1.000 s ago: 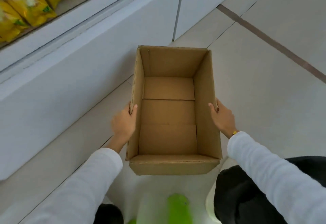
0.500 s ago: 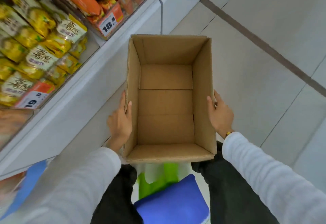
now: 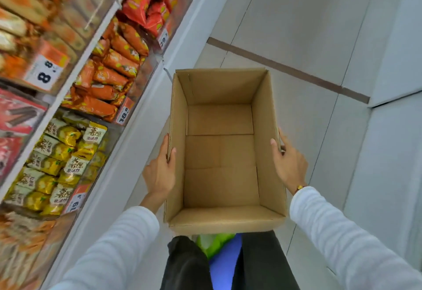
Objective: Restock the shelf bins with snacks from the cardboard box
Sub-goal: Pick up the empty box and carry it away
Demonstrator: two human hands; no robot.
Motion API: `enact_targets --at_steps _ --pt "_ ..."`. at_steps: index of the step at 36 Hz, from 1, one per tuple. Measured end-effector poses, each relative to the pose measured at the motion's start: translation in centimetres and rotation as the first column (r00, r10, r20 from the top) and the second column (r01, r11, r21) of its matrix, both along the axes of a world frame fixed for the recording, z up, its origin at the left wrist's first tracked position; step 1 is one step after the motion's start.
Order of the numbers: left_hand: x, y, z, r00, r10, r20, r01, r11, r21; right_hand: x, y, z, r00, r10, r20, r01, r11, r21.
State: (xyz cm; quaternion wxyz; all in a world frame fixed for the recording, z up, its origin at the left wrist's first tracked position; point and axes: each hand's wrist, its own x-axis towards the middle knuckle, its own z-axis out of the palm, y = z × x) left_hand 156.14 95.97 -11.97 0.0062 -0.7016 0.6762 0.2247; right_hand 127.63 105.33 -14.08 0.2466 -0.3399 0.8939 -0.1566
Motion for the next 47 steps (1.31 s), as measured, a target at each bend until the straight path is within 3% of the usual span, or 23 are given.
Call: enact_targets --at_steps 9,18,34,47 --pt "-10.2 -4.3 4.6 0.991 -0.130 -0.030 0.131 0.991 0.036 -8.4 -1.2 4.6 0.991 -0.129 0.031 0.128 0.991 0.026" --pt "-18.3 -13.2 5.6 0.973 -0.232 -0.001 0.232 0.973 0.005 -15.9 -7.3 5.8 0.981 -0.190 0.043 0.190 0.982 -0.003" --pt "-32.4 -36.3 4.8 0.946 -0.323 -0.021 0.323 0.947 -0.004 -28.3 -27.9 7.0 0.947 -0.318 0.037 0.319 0.947 -0.026" --pt "-48.9 -53.8 6.0 0.937 -0.344 -0.059 0.343 0.939 -0.038 -44.2 -44.6 6.8 0.922 -0.384 0.056 0.388 0.917 -0.095"
